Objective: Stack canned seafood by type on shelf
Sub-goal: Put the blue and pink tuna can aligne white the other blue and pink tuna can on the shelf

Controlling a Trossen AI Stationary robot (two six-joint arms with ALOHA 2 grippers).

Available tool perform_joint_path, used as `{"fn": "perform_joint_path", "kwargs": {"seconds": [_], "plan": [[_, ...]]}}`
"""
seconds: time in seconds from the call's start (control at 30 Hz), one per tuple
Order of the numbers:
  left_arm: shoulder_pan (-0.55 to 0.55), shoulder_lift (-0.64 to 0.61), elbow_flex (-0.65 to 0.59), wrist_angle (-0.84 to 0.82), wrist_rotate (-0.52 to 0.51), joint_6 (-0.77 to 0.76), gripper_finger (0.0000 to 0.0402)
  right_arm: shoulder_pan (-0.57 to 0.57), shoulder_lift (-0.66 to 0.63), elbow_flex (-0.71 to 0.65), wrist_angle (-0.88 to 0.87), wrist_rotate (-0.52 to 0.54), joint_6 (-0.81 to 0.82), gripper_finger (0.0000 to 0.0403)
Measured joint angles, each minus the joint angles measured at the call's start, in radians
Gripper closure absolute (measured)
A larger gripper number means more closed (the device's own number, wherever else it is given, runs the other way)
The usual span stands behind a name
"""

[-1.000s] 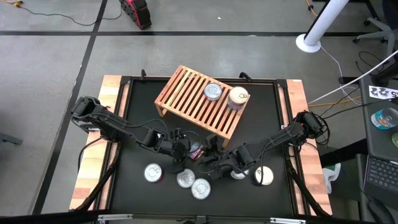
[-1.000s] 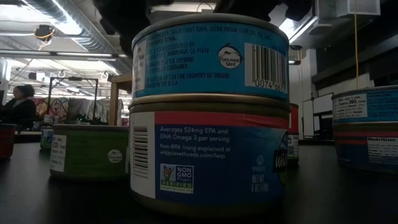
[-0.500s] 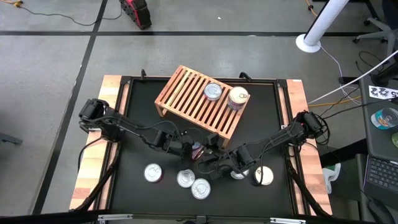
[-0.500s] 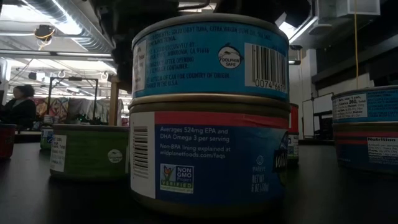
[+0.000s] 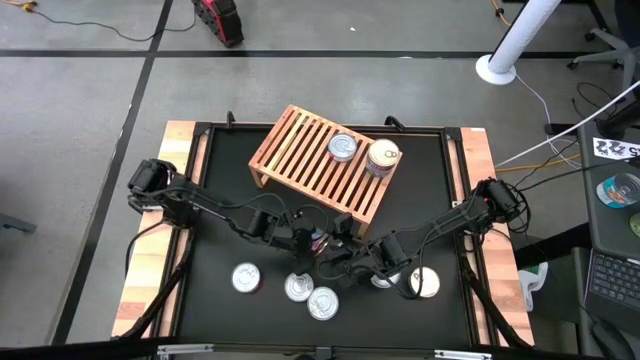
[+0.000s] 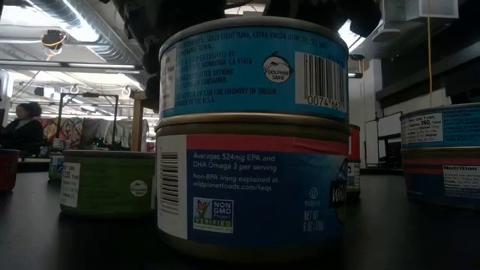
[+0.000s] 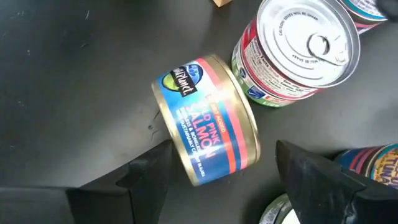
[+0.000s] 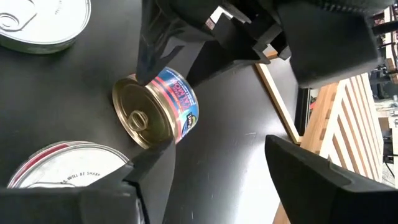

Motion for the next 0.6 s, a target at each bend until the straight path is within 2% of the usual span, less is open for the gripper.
{"fn": "perform_joint_path", "kwargs": {"seconds": [0.6], "plan": [[0.025,0.053,0.000,0.041,-0.013,-0.012,0.0128,0.000,0.000,0.000,0.001,0.000,0.000,0.0157]]}}
